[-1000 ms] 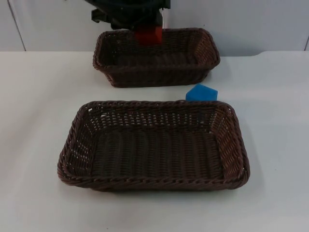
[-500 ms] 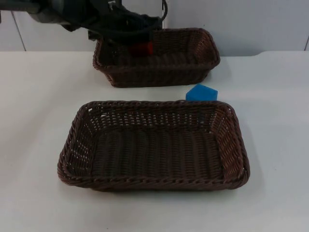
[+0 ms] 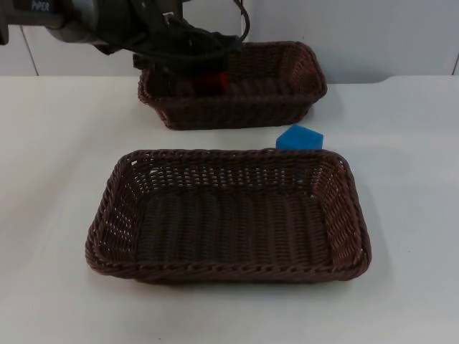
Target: Pick up one cube with the left hand and place it into the upper basket. Pick up one cube with the right hand and place it into the lower basket.
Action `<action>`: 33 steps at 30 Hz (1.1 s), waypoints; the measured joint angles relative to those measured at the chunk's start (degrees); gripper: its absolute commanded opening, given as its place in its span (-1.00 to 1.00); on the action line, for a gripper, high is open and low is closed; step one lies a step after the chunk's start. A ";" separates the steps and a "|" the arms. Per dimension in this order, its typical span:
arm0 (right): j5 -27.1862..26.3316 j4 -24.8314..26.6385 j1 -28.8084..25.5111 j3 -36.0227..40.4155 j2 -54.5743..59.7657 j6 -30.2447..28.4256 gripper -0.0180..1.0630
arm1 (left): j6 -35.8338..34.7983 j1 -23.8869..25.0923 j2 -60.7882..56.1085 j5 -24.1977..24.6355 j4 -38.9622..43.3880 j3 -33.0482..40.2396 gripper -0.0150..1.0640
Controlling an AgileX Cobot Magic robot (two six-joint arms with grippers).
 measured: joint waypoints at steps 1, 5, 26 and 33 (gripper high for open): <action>0.00 0.00 0.00 0.00 0.00 0.00 0.98 | 0.00 0.00 0.00 0.03 0.00 0.00 -0.03; 0.00 0.00 0.00 0.00 0.00 0.00 0.98 | 0.00 0.00 0.00 0.55 0.00 0.00 0.32; 0.00 0.00 0.00 0.00 0.00 0.44 0.98 | 0.00 0.00 -7.70 9.91 -0.59 -0.05 0.35; 0.00 0.00 0.00 0.00 0.00 0.44 0.98 | 0.02 0.00 -15.03 14.87 -0.37 -0.05 0.35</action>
